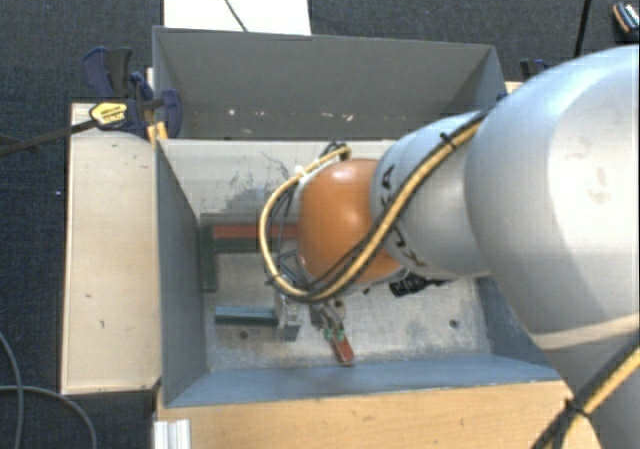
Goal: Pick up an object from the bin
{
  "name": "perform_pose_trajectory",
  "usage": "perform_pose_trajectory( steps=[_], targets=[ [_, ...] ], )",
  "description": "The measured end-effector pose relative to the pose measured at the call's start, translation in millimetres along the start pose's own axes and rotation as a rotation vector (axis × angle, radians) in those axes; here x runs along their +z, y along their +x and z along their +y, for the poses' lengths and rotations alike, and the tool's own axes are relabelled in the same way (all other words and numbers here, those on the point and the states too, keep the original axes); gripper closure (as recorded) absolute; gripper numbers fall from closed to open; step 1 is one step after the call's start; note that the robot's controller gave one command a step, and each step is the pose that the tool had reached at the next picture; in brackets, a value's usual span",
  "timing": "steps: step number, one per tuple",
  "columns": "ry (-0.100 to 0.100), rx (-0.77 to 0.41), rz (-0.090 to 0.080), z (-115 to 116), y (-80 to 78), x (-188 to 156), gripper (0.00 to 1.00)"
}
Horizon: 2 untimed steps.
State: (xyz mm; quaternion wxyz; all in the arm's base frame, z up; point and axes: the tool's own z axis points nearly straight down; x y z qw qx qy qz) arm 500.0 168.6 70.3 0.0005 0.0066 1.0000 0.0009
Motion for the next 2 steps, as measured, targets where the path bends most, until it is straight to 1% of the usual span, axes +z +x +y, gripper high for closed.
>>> perform_pose_trajectory(
  steps=[1, 2],
  targets=[
    [0.002, 0.007, 0.003, 17, 16.0, 0, 1.00],
    [-0.003, 0.107, -0.010, -5, -5.4, -211, 1.00]
  ],
)
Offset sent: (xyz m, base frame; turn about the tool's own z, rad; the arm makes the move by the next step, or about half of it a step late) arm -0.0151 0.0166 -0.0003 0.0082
